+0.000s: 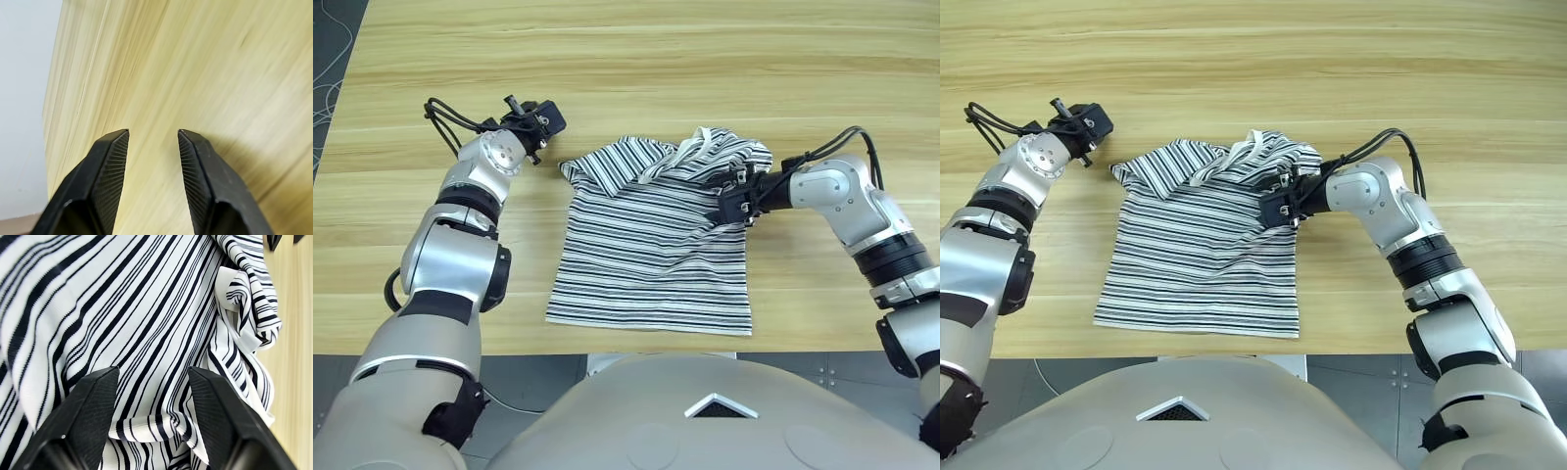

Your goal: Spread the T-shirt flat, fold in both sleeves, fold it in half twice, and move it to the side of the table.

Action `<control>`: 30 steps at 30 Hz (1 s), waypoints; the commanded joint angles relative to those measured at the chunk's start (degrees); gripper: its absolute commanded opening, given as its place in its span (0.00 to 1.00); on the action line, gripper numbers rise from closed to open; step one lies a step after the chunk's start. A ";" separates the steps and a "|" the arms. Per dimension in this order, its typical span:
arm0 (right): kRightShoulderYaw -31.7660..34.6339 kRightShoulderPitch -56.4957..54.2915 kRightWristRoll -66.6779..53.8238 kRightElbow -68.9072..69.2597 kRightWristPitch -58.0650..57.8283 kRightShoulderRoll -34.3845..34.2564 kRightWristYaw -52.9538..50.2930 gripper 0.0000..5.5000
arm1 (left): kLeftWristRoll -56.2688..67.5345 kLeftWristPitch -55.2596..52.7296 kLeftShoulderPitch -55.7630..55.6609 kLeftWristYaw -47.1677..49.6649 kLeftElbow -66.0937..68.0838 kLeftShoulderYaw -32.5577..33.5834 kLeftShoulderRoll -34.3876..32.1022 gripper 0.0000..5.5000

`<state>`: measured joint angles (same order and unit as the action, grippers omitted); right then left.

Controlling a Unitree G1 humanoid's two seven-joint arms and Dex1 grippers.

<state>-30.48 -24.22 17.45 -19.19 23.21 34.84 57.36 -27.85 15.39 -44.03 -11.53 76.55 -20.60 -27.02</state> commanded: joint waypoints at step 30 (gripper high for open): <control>-5.47 2.14 2.52 -4.36 -3.10 -0.96 2.21 0.48 | 15.71 -20.68 27.36 -33.11 -74.01 -2.88 0.49 0.34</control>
<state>-32.27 -25.52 15.59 -20.72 22.28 34.26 58.01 -10.57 -6.48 -14.07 -46.34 -1.59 -24.10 -26.39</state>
